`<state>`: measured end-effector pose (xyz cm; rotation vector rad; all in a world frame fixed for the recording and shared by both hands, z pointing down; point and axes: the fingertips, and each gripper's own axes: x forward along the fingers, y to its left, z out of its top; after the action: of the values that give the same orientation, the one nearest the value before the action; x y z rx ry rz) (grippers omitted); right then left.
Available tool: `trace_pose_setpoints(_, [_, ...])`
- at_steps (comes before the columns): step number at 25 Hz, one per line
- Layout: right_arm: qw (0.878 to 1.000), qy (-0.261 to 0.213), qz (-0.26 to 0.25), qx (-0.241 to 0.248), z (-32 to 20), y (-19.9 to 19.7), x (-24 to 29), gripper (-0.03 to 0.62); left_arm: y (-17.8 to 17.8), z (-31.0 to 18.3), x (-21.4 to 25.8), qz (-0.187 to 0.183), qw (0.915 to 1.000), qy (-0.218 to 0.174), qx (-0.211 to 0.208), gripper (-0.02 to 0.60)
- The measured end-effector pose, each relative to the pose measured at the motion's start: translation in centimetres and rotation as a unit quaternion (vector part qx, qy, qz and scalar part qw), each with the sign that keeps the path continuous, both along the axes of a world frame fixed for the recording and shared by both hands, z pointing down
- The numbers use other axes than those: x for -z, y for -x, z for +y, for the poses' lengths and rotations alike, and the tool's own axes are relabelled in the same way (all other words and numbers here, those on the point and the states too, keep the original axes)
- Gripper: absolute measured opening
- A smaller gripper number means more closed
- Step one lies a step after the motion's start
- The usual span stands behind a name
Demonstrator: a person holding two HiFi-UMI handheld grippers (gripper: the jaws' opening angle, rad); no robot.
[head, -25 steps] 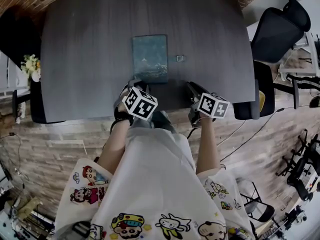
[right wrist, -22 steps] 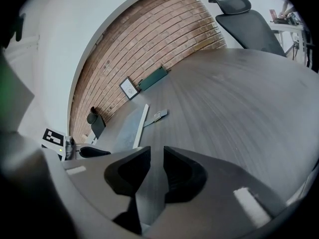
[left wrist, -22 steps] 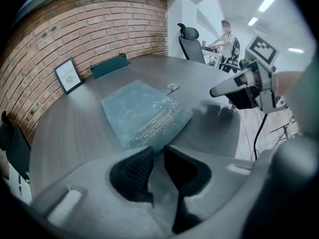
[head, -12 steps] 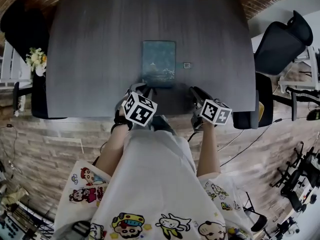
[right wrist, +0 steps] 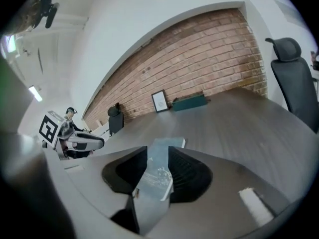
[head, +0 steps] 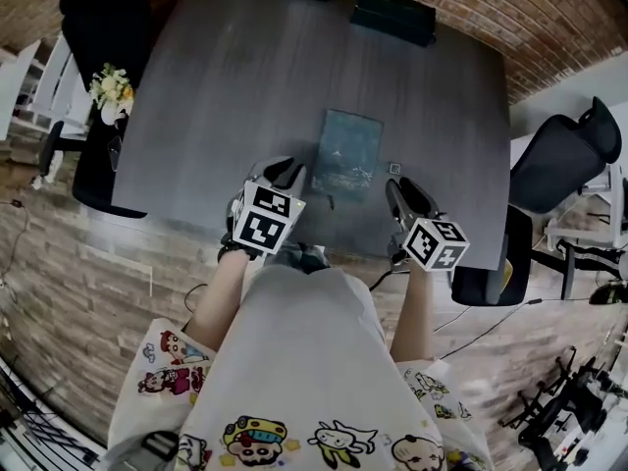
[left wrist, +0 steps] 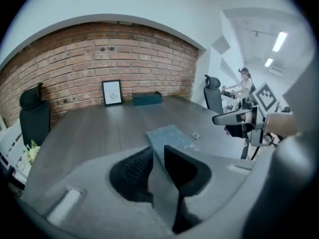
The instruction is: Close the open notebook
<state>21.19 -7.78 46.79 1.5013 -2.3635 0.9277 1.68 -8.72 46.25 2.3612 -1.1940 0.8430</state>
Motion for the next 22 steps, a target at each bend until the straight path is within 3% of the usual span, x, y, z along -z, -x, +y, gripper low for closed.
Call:
trace_pose_setpoints(5, [0.996,-0.073,0.031,0.037,-2.3,2.9,5.1,0.143,3.3,-1.1,4.5,0.073,0.9941,-0.047,0.064,0.069])
trace_pose_setpoints(11, [0.982,-0.165,0.074,0.059,-2.7,6.2,11.3,0.103,6.9,-0.4,10.6,0.133,0.9788,-0.121,0.097,0.067])
trace_pose_setpoints(17, [0.965,-0.232,0.106,0.066,-2.1,7.9,15.2,0.049,8.1,0.3,14.9,0.159,0.9651,-0.176,0.110,0.000])
trace_pose_setpoints(22, [0.961,-0.253,0.102,0.056,-0.9,8.1,16.5,0.009,7.1,1.3,15.6,0.154,0.9677,-0.183,0.079,-0.002])
